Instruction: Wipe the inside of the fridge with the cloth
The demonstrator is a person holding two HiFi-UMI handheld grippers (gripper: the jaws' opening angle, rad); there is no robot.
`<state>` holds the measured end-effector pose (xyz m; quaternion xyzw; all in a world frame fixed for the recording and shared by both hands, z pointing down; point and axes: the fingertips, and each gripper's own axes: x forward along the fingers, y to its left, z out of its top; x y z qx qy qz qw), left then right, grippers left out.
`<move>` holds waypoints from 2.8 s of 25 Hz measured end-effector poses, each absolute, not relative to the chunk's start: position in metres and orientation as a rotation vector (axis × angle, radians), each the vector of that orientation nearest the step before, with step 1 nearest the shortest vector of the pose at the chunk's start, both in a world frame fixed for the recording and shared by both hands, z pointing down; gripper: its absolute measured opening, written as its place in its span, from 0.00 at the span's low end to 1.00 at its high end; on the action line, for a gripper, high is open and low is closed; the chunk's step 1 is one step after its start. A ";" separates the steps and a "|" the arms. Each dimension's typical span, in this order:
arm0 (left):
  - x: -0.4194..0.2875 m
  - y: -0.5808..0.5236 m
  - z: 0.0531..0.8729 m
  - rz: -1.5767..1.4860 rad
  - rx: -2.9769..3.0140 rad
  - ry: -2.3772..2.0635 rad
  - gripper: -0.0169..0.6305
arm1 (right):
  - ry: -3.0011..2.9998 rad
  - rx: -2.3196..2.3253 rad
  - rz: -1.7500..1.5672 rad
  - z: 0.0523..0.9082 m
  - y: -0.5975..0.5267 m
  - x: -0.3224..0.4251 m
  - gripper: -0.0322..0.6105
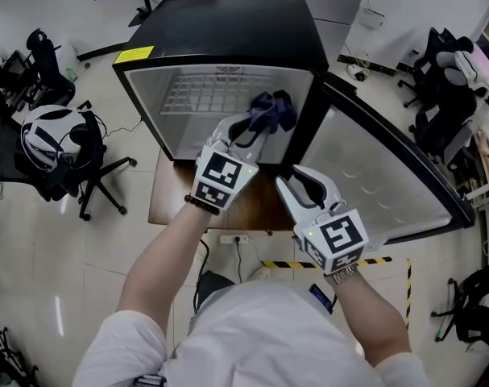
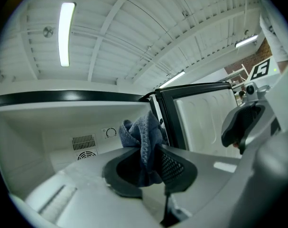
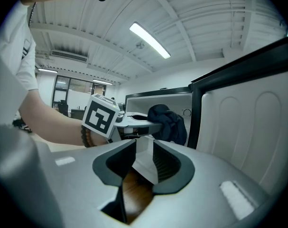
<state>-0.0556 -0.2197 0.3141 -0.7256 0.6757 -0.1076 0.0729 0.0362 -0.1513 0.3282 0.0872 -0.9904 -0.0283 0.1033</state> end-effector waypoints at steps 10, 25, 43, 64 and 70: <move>-0.047 -0.148 0.302 -0.238 -2.436 1.725 0.13 | -2.981 0.210 -0.076 0.299 -0.163 0.015 0.33; -0.068 -0.062 0.307 -0.213 -2.737 1.414 0.13 | -2.899 -0.494 0.343 0.302 -0.065 -0.068 0.50; -0.098 -0.026 0.347 -0.565 -2.764 1.291 0.29 | -2.762 -0.678 0.614 0.339 -0.037 -0.110 0.33; -0.293 -0.047 0.409 -0.433 -2.382 2.258 0.32 | -2.859 -0.023 0.170 0.464 -0.089 -0.234 0.26; -0.318 -0.057 0.428 -0.459 -2.289 2.398 0.30 | -2.848 0.054 0.202 0.498 -0.107 -0.265 0.26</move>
